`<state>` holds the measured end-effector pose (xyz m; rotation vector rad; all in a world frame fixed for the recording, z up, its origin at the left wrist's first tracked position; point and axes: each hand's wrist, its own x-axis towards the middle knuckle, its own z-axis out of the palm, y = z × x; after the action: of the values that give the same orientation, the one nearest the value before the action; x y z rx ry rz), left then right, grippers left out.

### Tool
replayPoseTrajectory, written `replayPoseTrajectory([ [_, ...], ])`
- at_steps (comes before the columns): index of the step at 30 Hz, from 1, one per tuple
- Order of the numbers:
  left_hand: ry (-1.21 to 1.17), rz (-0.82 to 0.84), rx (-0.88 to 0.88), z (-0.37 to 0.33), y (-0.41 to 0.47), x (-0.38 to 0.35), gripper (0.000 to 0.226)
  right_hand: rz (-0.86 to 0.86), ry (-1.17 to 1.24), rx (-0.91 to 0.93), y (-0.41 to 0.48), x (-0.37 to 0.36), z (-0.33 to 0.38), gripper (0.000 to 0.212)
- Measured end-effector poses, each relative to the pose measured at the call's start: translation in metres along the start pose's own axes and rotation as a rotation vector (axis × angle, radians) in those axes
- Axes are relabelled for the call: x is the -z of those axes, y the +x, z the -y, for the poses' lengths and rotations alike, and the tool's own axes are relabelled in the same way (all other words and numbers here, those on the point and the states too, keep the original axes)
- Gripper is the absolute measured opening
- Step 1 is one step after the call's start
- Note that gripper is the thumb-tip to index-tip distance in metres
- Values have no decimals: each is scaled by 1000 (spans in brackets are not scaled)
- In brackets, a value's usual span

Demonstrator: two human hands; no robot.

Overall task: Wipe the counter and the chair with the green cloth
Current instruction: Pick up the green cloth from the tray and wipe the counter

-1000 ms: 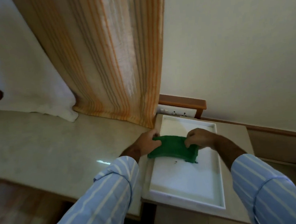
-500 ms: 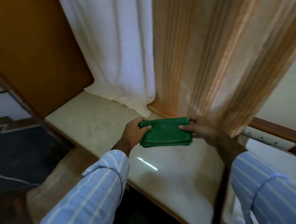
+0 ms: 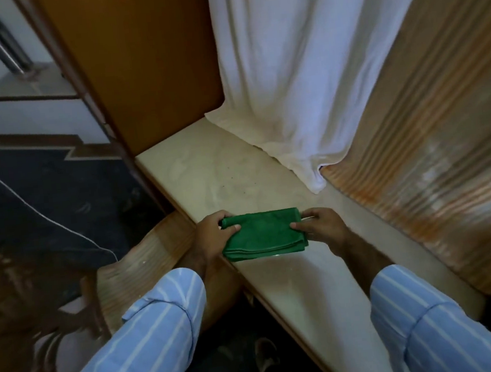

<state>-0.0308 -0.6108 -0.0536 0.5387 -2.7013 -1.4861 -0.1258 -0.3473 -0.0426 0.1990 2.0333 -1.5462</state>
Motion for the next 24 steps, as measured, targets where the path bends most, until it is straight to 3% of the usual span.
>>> replayPoseTrajectory([
  [6,22,9,129,34,55,-5,19,-65,-105,-31,74,-30,-7,25],
  [10,39,-25,215,56,105,-26,19,-96,-214,-3,133,-37,-18,34],
  [13,99,-81,229,68,139,-37,21,-120,-307,58,171,-40,-27,29],
  [17,359,-73,145,77,165,-48,37,-134,-526,225,202,-46,-44,28],
  [20,655,-99,-61,69,158,-65,45,-187,-834,460,205,-41,-63,37],
  [22,687,47,-243,64,141,-87,45,-230,-974,590,203,-33,-79,42],
  [24,721,257,-245,64,122,-112,60,-230,-1068,631,203,-26,-92,45],
])
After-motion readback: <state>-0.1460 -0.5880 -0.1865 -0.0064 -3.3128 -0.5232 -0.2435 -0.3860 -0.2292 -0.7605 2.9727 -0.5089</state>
